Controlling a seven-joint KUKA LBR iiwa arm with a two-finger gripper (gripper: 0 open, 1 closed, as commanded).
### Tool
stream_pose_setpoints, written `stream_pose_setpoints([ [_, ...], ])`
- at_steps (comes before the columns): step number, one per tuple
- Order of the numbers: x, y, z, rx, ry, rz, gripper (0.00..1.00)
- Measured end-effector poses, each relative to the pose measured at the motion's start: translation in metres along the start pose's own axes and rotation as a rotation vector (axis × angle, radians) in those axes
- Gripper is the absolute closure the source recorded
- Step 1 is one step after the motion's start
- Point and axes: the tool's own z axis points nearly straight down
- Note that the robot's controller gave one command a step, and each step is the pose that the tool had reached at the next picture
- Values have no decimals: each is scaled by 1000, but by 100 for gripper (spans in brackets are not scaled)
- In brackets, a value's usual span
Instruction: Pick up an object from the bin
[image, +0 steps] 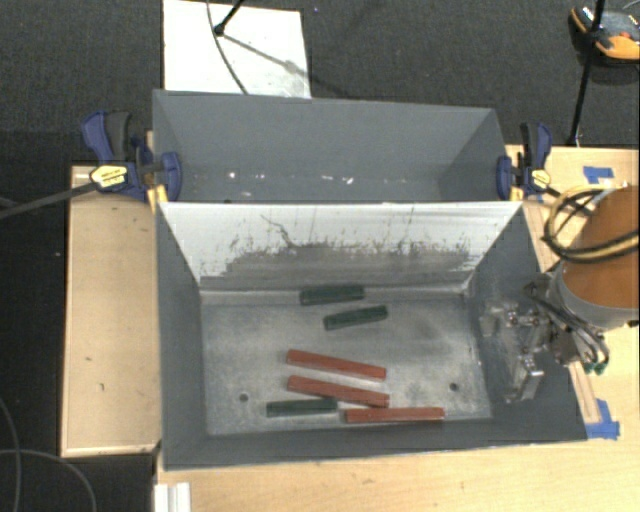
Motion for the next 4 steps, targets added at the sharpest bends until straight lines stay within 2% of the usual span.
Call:
stream_pose_setpoints([
  [1, -64, 8, 58, 5, -11, -194, 0],
  [2, -49, 49, 69, 0, -2, -15, 0],
  [3, -30, 58, 50, -2, 2, 153, 0],
  [4, -49, 58, 47, 1, -2, -21, 0],
])
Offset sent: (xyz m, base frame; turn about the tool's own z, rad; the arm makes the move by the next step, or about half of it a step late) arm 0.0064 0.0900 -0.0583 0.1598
